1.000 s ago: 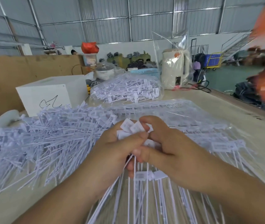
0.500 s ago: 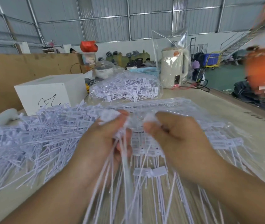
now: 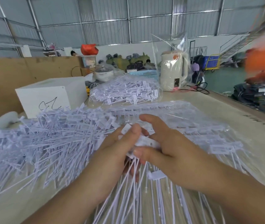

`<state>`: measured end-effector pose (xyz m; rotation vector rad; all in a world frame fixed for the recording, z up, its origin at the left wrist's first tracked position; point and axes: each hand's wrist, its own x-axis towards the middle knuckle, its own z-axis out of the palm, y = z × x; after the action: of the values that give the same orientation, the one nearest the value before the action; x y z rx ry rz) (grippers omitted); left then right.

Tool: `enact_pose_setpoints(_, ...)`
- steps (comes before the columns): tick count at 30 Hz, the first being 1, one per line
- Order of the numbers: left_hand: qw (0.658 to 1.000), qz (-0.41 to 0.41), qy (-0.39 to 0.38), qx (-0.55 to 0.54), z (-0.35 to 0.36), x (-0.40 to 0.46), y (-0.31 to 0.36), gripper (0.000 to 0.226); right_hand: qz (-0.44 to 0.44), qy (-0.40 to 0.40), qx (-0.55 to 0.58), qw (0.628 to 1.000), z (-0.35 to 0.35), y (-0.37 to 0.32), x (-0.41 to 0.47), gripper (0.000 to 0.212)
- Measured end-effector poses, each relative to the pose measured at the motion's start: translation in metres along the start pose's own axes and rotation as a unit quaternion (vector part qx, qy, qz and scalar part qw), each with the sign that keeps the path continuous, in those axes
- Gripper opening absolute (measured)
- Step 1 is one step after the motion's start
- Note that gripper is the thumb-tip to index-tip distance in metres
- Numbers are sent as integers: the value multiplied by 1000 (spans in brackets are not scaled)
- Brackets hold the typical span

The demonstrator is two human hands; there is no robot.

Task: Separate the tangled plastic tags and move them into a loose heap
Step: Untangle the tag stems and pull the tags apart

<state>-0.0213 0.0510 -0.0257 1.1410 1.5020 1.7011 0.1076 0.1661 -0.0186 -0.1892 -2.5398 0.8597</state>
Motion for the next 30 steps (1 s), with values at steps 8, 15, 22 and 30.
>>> enact_pose_setpoints(8,997,17,2,-71,3,0,8,12,49,-44,58,996,-12,-7,0,43)
enact_pose_setpoints(15,986,0,33,-162,10,-1,10,8,39,71,108,991,-5,-11,-1,36)
enact_pose_setpoints(22,978,-37,108,-177,2,3,13,11,2,152,204,967,-8,-18,-3,30)
enact_pose_setpoints(30,996,12,28,-87,23,-6,9,19,28,160,125,979,9,-4,6,19)
